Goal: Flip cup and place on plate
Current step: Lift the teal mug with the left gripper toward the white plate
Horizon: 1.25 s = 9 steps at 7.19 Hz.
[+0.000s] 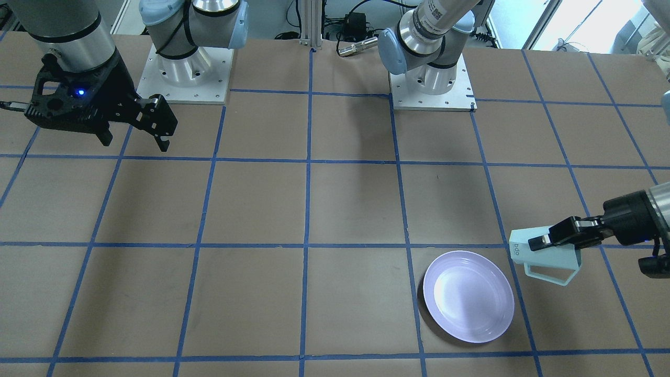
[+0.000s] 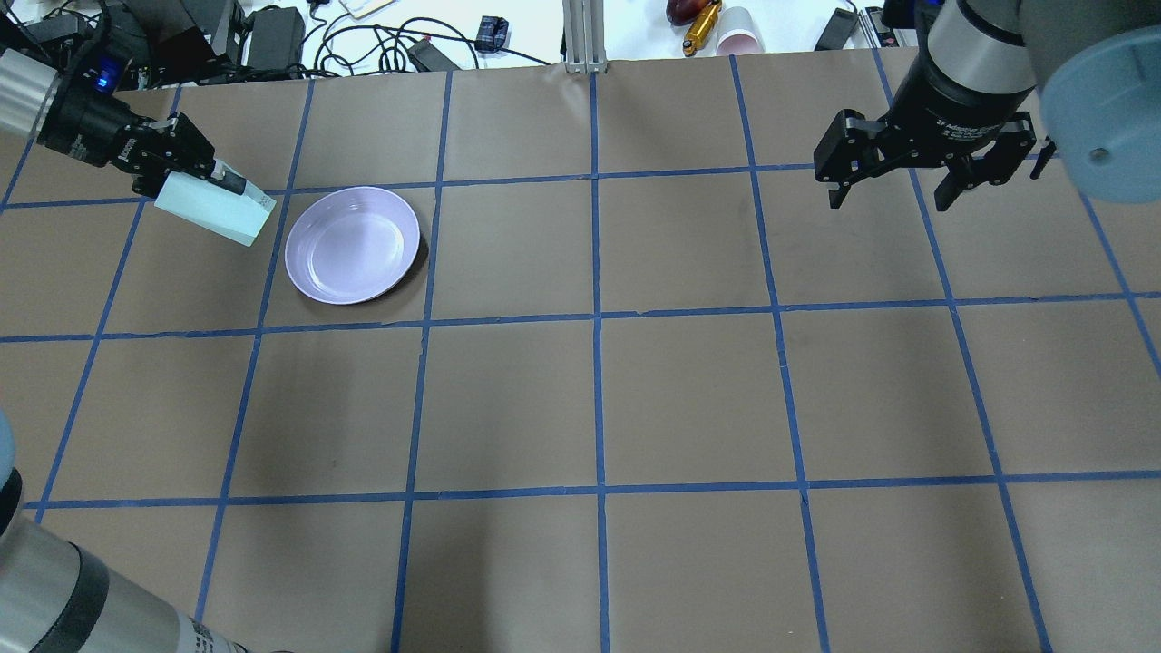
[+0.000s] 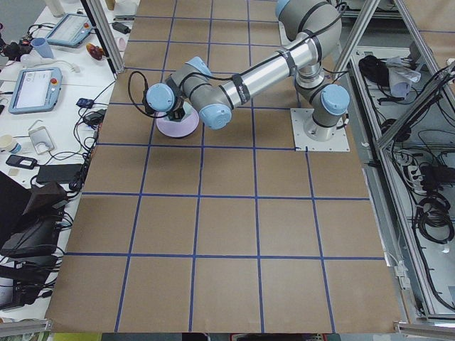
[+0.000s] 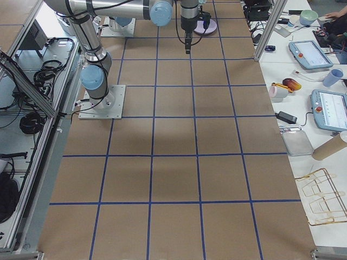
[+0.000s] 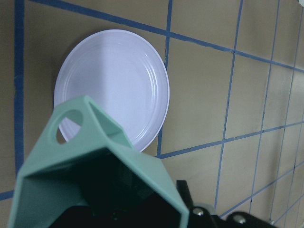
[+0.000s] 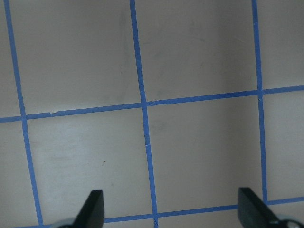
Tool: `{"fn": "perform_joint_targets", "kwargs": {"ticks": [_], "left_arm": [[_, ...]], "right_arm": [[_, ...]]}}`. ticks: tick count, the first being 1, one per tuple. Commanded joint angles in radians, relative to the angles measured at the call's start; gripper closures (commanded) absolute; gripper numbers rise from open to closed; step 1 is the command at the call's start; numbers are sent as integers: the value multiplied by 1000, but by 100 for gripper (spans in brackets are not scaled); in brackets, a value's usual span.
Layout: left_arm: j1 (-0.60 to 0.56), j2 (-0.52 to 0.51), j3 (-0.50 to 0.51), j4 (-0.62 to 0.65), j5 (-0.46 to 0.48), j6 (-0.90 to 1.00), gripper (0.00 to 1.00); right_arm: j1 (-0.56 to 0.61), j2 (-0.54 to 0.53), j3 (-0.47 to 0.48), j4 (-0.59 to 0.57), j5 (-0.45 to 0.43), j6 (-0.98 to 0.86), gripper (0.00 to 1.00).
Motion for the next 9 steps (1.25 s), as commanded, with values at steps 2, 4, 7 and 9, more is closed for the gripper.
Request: {"fn": "perform_joint_targets", "kwargs": {"ticks": [2, 4, 7, 9], "left_arm": [[-124, 10, -59, 201, 51, -180, 100], [-158, 1, -80, 306, 132, -207, 100], [-250, 2, -143, 482, 267, -208, 100], [-280, 5, -187, 580, 368, -187, 100]], "right_arm": [[0, 1, 0, 0, 1, 0, 0], [0, 1, 0, 0, 1, 0, 0], [0, 0, 0, 0, 1, 0, 0], [0, 0, 0, 0, 1, 0, 0]]}}
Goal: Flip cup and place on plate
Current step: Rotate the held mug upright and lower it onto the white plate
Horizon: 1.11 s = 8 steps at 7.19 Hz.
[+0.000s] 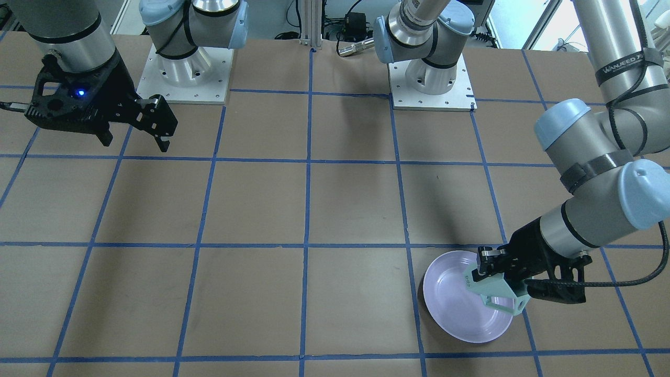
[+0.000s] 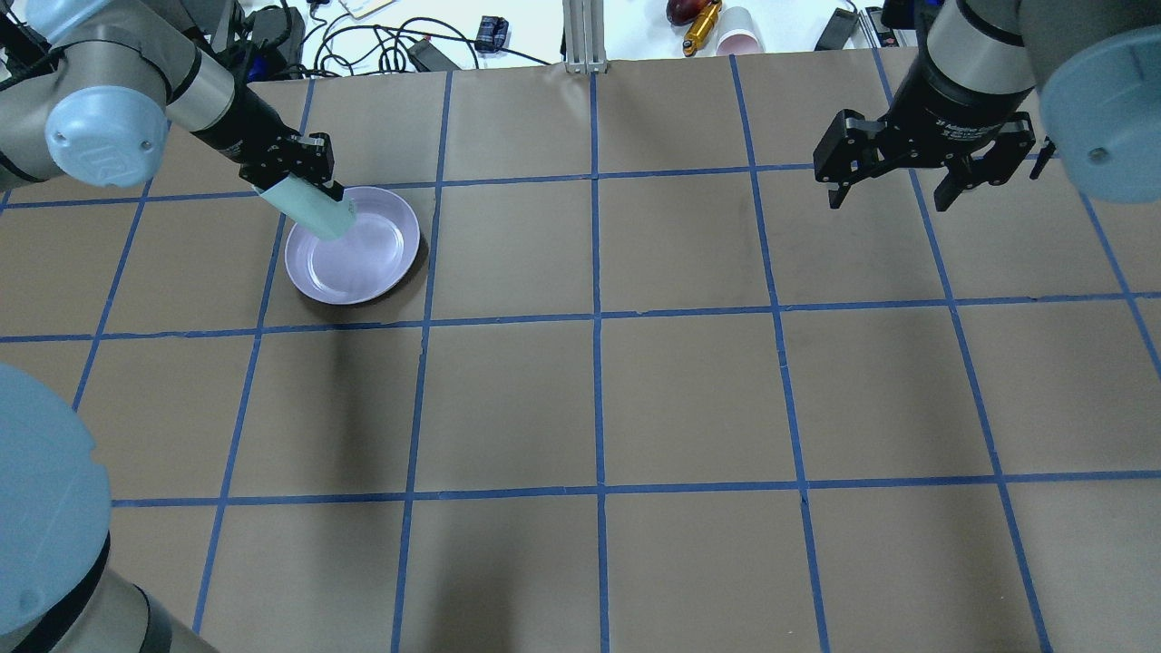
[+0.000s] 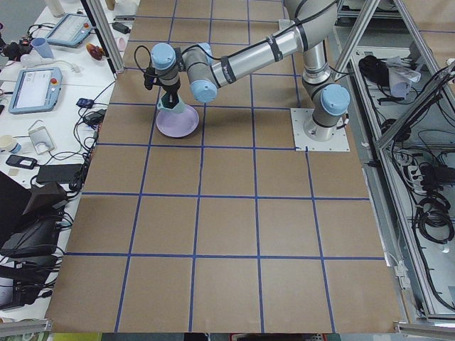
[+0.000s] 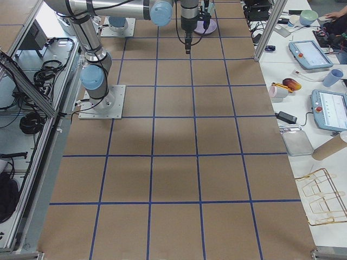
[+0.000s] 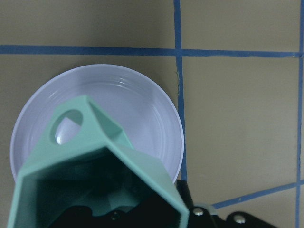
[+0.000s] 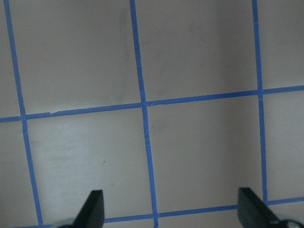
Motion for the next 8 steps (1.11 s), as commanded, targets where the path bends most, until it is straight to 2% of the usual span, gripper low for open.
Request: {"fn": "perform_joint_targets", "kwargs": {"ticks": [1, 3, 5, 8], "left_arm": [[-72, -9, -33, 90, 156, 24, 100], [-107, -13, -96, 229, 190, 46, 100], [-115, -13, -148, 321, 280, 129, 100], [-126, -15, -231, 473, 328, 153, 100]], "right_arm": [[0, 1, 0, 0, -1, 0, 0], [0, -1, 0, 0, -1, 0, 0], [0, -1, 0, 0, -1, 0, 0], [0, 1, 0, 0, 1, 0, 0]]}}
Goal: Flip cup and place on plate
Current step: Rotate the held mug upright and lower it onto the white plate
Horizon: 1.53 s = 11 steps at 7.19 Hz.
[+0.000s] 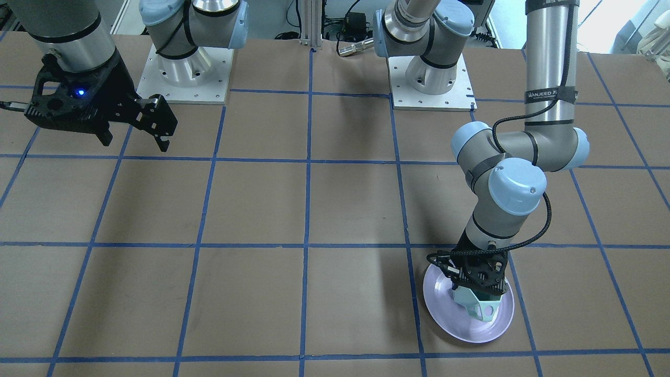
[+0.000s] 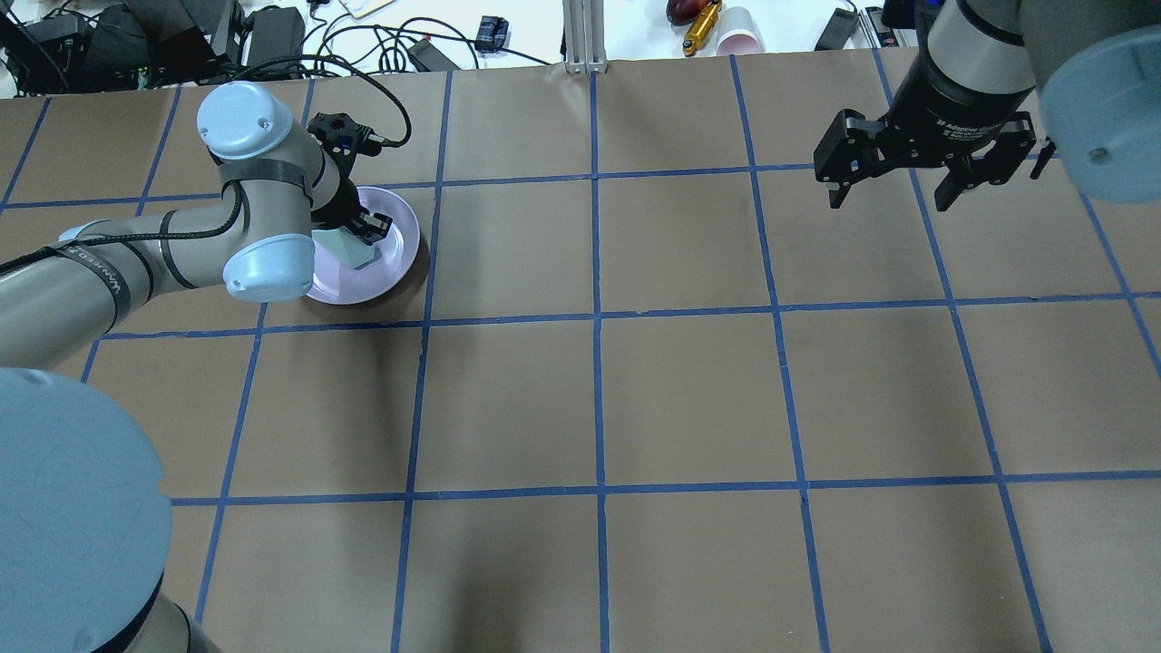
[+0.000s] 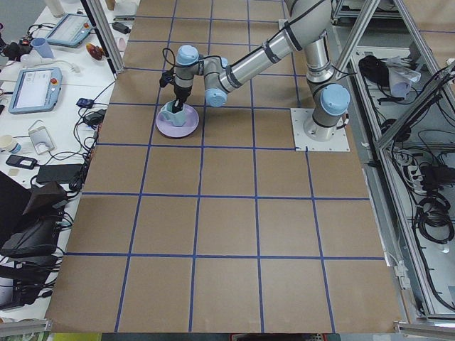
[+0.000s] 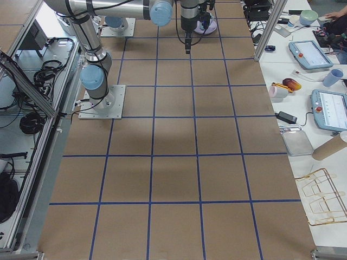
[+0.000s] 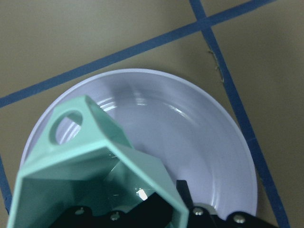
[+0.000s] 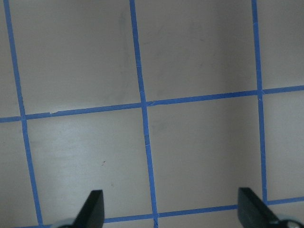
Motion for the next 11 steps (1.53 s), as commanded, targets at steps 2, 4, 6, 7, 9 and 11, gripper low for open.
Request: {"fn": "perform_joint_targets", "kwargs": {"ticks": [2, 4, 6, 7, 9, 11], "left_arm": [[0, -3, -1, -9, -6, -1, 1], [0, -2, -1, -10, -1, 1, 0], [0, 0, 1, -24, -1, 1, 0], [0, 6, 7, -39, 0, -1, 0], [0, 12, 9, -53, 0, -4, 0], [0, 43, 16, -81, -1, -19, 0]], "right_arm": [[0, 0, 0, 0, 0, 0, 0], [0, 0, 0, 0, 0, 0, 0], [0, 0, 0, 0, 0, 0, 0], [0, 0, 0, 0, 0, 0, 0], [0, 1, 0, 0, 0, 0, 0], [0, 0, 0, 0, 0, 0, 0]]}}
